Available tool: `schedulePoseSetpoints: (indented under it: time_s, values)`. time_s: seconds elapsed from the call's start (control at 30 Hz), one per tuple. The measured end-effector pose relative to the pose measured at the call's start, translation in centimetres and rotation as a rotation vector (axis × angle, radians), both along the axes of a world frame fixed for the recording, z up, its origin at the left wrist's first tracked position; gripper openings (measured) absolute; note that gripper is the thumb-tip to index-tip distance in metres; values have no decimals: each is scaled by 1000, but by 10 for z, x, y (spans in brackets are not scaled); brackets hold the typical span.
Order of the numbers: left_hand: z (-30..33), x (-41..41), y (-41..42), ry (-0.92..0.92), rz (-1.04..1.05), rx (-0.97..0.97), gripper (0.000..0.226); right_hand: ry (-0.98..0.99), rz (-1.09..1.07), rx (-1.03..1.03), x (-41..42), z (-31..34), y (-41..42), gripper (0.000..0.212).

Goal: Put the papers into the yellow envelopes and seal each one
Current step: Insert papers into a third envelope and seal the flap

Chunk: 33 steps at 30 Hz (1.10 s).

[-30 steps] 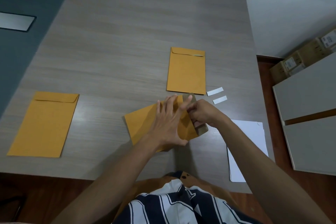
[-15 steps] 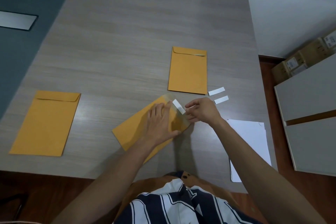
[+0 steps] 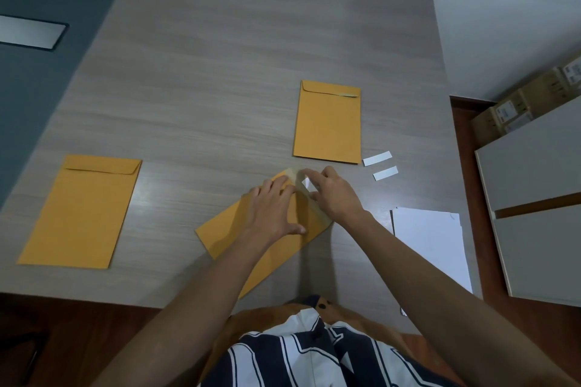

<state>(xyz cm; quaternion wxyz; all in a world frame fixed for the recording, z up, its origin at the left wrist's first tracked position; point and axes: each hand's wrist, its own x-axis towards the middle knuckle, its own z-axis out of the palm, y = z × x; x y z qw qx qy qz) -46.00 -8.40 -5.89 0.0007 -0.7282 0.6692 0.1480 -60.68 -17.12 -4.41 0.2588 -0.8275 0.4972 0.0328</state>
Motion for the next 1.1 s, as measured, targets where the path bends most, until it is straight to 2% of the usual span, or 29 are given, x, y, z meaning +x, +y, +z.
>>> schedulePoseSetpoints:
  time_s: [0.07, 0.27, 0.43, 0.5, 0.6, 0.7, 0.83, 0.97, 1.03, 1.1]
  values:
    - [0, 0, 0, -5, 0, -7, 94, 32, 49, -32, -1, -1, -1, 54]
    - [0, 0, 0, 5, -8, -4, 95, -8, 77, -29, -3, -7, -8, 37]
    - [-2, 2, 0, -9, -18, -16, 98, -135, 45, -122, 0, -5, -13, 14]
    - [-2, 2, -1, -13, -22, -17, 95, -222, -77, -108, -1, -1, -18, 9]
    - [-4, 1, -2, -29, 14, -16, 87, -389, -395, -53, -16, 11, -27, 8]
    - [-5, -5, -5, -48, 58, -54, 67, -531, -738, 55, -47, 14, -38, 9]
    - [0, -10, -12, -17, 97, -34, 50, -564, -1106, 121, -92, 10, -55, 20]
    - [3, -10, -12, -39, 88, 3, 52, -492, -1216, 134, -122, 9, -65, 27]
    - [3, -9, -9, -57, 73, 0, 55, -459, -1209, 121, -128, 7, -68, 32]
    - [3, -8, -8, -57, 70, -15, 54, -340, -1128, 29, -127, 6, -65, 40]
